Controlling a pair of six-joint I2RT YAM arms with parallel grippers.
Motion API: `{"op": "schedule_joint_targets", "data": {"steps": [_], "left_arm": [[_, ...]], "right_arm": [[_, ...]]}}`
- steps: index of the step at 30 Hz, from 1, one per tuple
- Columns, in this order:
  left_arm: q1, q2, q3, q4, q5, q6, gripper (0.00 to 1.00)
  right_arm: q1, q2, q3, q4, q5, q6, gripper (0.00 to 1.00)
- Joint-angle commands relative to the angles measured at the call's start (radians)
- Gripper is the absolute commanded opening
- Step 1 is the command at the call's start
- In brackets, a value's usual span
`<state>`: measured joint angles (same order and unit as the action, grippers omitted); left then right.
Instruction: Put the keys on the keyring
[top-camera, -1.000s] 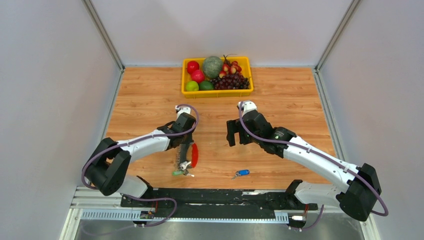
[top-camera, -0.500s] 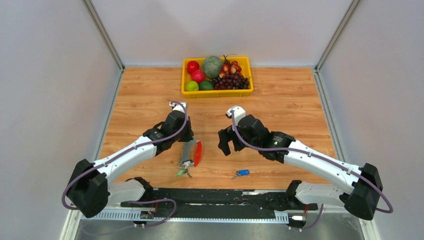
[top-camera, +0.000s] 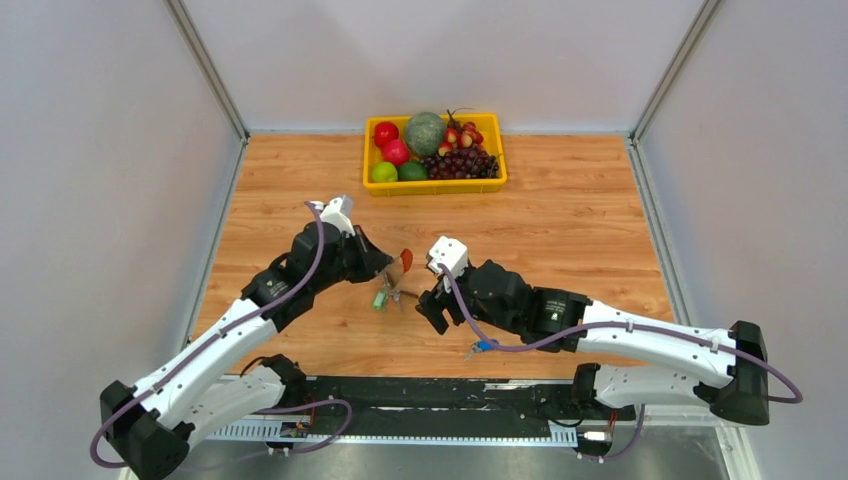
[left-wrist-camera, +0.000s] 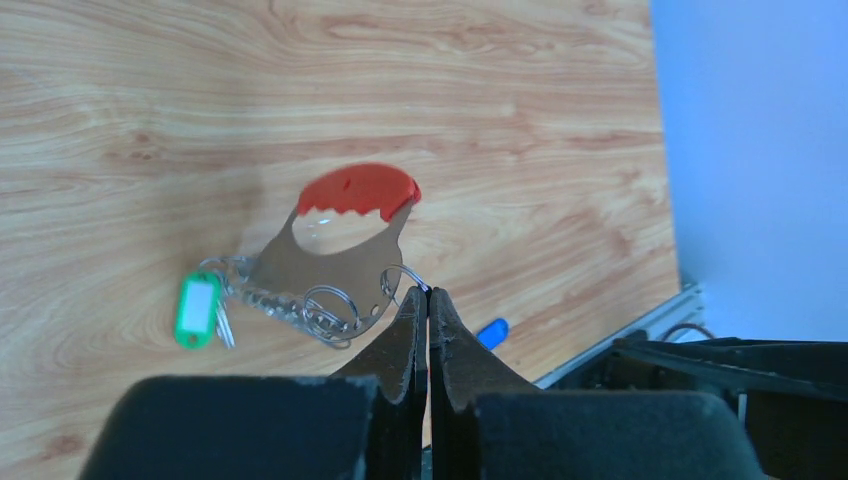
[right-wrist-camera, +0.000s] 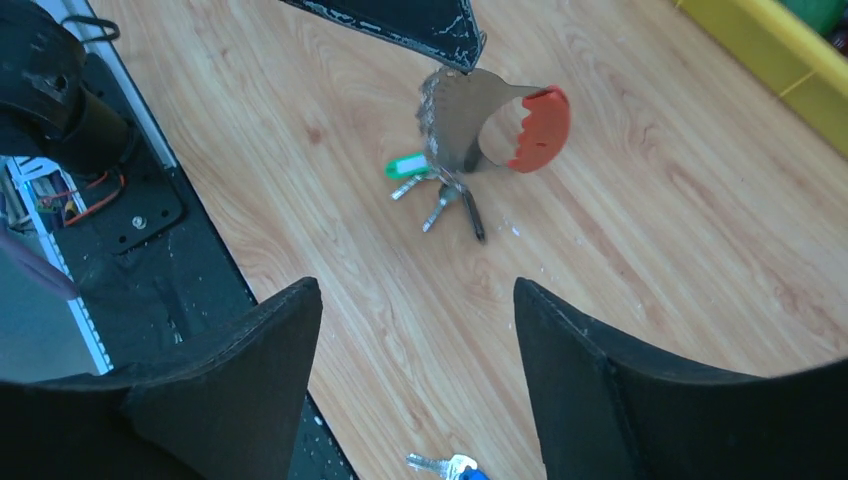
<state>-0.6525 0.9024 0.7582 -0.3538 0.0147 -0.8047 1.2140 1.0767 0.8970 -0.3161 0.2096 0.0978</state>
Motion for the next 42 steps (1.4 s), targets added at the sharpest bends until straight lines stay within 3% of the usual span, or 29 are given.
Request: {"op": "schedule_joint_targets", "data": {"steps": [1, 11, 23, 36, 42], "left_arm": [[0.004, -0.078, 0.068, -0.013, 0.026, -0.107, 0.00], [0.004, -0.180, 0.031, 0.108, 0.090, -0.326, 0.00], [0.004, -0.265, 0.002, 0.201, 0.086, -0.582, 0.00], [0.004, -0.291, -0.062, 0.377, 0.095, -0.773, 0.00], [0.004, -0.303, -0.057, 0.374, 0.103, -0.801, 0.00]], "right_arm": [[0.037, -0.048, 0.010, 0.137, 0.101, -0.072, 0.73], [0.105, -0.095, -0.072, 0.413, 0.151, -0.326, 0.65], [0.117, -0.108, -0.174, 0.771, 0.077, -0.576, 0.53], [0.134, 0.001, -0.163, 0.916, 0.077, -0.684, 0.38], [0.134, 0.014, -0.172, 0.968, 0.100, -0.736, 0.36]]}}
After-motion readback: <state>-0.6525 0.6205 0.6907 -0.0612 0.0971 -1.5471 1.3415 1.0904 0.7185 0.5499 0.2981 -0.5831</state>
